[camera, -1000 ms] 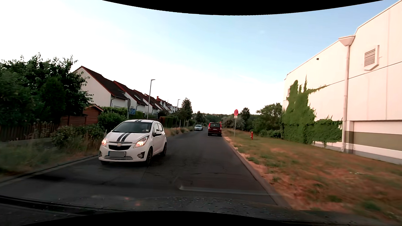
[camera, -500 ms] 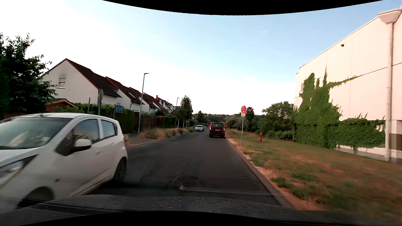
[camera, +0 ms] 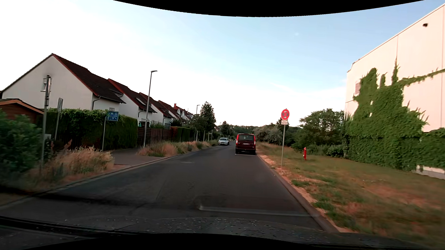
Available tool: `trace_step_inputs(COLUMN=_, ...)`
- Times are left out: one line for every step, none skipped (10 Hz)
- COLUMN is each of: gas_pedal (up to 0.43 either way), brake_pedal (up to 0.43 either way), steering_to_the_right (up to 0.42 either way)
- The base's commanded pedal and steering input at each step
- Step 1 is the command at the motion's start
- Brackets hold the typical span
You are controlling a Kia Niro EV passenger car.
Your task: Follow the waypoints while adhering to traffic rules and regulations
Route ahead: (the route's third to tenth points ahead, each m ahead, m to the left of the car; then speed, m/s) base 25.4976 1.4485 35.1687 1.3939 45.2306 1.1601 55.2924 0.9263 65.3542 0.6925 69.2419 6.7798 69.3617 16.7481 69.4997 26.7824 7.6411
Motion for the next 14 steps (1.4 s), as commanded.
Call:
trace_step_inputs(gas_pedal=0.008, brake_pedal=0.0, steering_to_the_right=-0.046)
trace_step_inputs(gas_pedal=0.008, brake_pedal=0.0, steering_to_the_right=-0.052)
trace_step_inputs(gas_pedal=0.008, brake_pedal=0.0, steering_to_the_right=-0.055)
trace_step_inputs(gas_pedal=0.008, brake_pedal=0.0, steering_to_the_right=-0.055)
trace_step_inputs(gas_pedal=0.008, brake_pedal=0.0, steering_to_the_right=-0.056)
trace_step_inputs(gas_pedal=0.008, brake_pedal=0.0, steering_to_the_right=-0.056)
trace_step_inputs(gas_pedal=0.008, brake_pedal=0.0, steering_to_the_right=-0.056)
trace_step_inputs(gas_pedal=0.008, brake_pedal=0.0, steering_to_the_right=-0.056)
trace_step_inputs(gas_pedal=0.008, brake_pedal=0.0, steering_to_the_right=-0.056)
trace_step_inputs(gas_pedal=0.008, brake_pedal=0.0, steering_to_the_right=-0.055)
trace_step_inputs(gas_pedal=0.008, brake_pedal=0.0, steering_to_the_right=-0.055)
trace_step_inputs(gas_pedal=0.008, brake_pedal=0.0, steering_to_the_right=-0.053)
trace_step_inputs(gas_pedal=0.008, brake_pedal=0.0, steering_to_the_right=-0.05)
trace_step_inputs(gas_pedal=0.008, brake_pedal=0.0, steering_to_the_right=-0.046)
